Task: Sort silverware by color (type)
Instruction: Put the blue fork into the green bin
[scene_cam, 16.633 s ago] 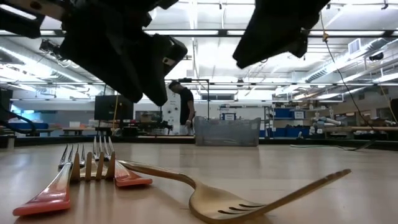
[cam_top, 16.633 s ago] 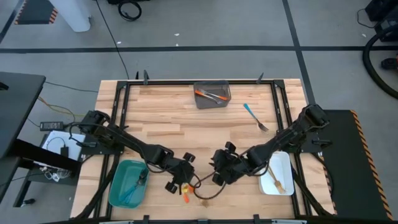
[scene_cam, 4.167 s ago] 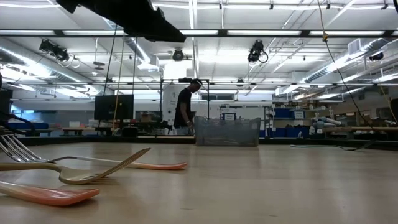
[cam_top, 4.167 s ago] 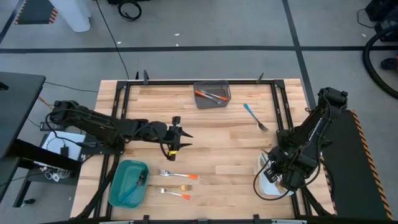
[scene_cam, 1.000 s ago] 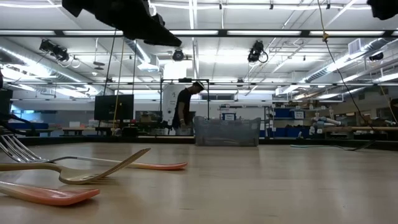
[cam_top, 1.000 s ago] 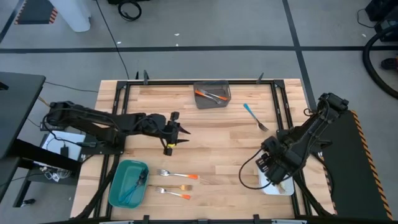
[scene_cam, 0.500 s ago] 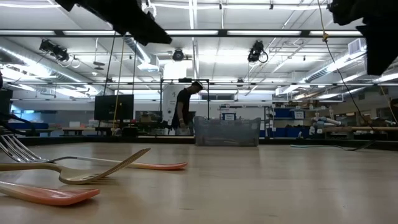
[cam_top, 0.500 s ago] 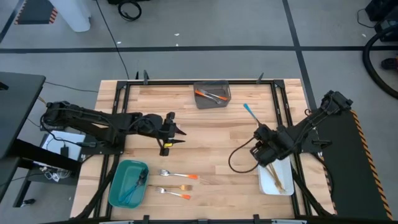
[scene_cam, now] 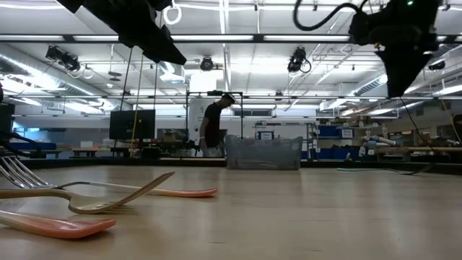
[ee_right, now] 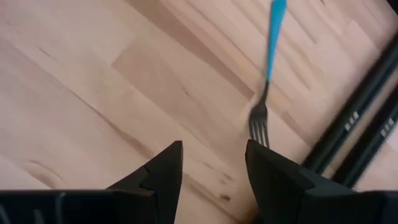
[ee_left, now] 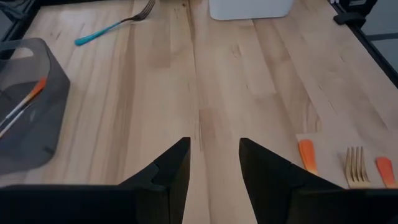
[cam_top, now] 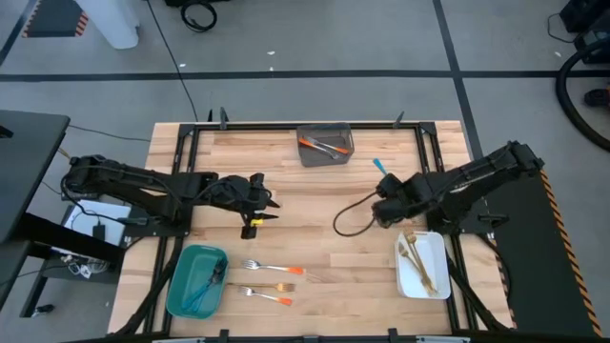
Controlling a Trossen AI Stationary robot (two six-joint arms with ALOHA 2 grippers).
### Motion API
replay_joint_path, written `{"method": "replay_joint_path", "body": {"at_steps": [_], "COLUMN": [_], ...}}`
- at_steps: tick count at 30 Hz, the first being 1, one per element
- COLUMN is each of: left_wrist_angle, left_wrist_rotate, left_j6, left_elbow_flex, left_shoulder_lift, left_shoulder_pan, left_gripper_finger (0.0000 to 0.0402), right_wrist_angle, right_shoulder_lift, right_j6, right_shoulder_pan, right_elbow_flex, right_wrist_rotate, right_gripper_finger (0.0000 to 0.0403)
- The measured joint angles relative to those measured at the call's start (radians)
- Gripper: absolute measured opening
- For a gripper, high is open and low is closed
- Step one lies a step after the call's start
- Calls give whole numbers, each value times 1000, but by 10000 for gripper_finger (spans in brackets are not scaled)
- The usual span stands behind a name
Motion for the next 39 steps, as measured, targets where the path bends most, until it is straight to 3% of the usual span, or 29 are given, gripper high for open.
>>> {"method": "replay_joint_path", "body": {"at_steps": [24, 39], "left_wrist_angle": [33, -18], "left_wrist_rotate": [0, -55], "left_j6": [-60, -76], "left_elbow_flex": [0, 0], "left_shoulder_lift": [0, 0], "left_shoulder_pan": [-1, -100], "left_gripper_finger": [146, 146], "right_wrist_angle": [101, 175], "right_shoulder_lift": [0, 0], "right_j6": [-395, -596], "right_shoulder_pan": [-338, -530], "right_elbow_flex": [0, -1], "right_wrist_rotate": [24, -13], "right_gripper_finger": [180, 180]}}
